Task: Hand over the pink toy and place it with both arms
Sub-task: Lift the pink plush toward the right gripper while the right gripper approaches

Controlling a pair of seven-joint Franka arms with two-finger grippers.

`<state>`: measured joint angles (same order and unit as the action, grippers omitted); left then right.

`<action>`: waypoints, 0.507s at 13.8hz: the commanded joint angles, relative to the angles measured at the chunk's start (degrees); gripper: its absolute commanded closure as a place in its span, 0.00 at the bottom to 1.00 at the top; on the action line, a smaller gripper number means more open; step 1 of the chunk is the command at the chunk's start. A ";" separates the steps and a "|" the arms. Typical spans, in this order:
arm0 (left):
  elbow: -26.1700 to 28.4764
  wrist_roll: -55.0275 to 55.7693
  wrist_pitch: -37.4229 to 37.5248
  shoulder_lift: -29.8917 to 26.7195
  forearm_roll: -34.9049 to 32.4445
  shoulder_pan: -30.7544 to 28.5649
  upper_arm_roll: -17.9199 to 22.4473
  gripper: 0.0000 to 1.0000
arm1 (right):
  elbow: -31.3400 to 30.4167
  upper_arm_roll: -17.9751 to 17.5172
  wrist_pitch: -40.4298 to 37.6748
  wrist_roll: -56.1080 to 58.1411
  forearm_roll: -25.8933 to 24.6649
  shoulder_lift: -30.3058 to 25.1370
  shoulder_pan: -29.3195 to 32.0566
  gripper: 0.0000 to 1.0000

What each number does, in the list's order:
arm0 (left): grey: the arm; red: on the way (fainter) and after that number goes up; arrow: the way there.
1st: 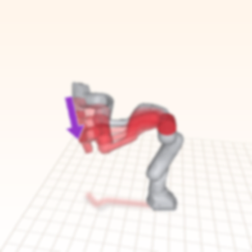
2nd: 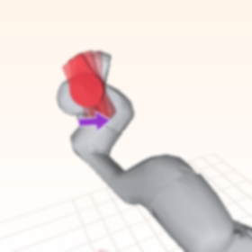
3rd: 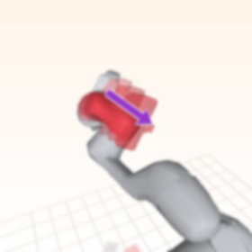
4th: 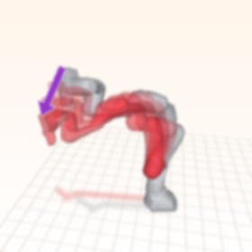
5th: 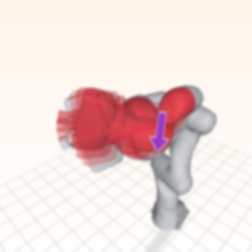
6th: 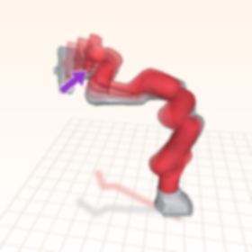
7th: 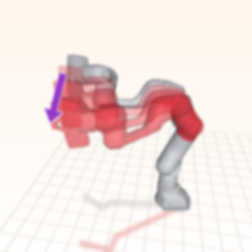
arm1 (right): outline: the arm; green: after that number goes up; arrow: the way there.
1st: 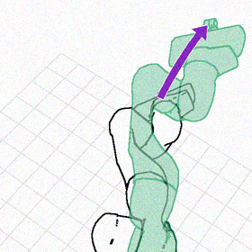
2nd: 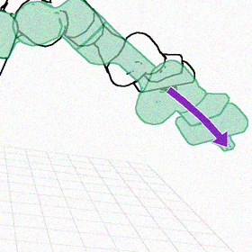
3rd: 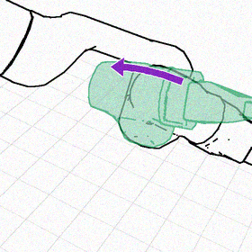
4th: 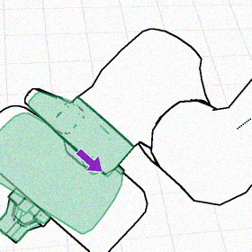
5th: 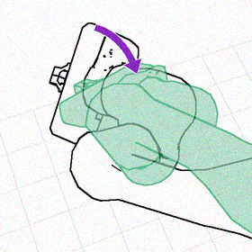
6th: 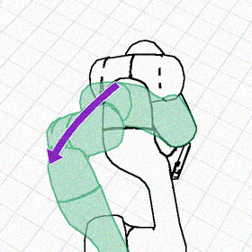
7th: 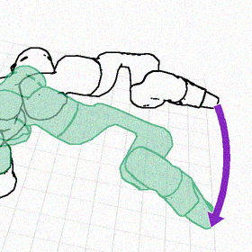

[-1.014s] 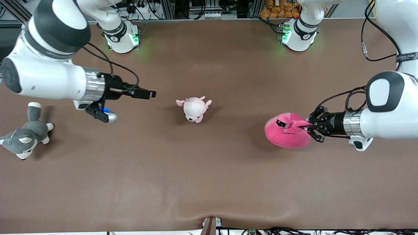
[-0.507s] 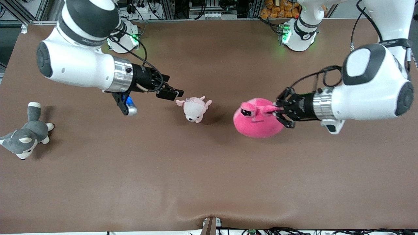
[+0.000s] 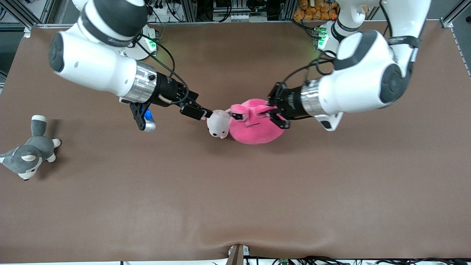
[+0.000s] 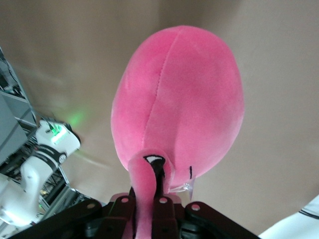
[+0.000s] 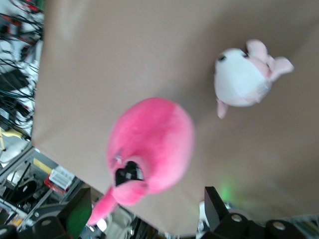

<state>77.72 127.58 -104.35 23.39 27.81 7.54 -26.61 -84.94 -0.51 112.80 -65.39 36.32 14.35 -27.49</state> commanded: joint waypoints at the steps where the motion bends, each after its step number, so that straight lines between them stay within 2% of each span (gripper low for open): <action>1: -1.87 4.60 -3.92 0.96 0.92 3.00 0.24 1.00 | 0.48 0.51 4.09 2.27 -6.68 1.12 -5.45 0.00; 7: -1.87 5.93 -5.69 0.96 0.93 4.41 0.15 1.00 | -0.05 0.60 3.21 2.19 -7.67 1.30 -5.12 0.00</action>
<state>77.68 132.16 -109.95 23.58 27.82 11.45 -26.59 -85.11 0.14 116.77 -63.77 29.46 15.75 -33.48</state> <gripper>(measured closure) 0.890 0.000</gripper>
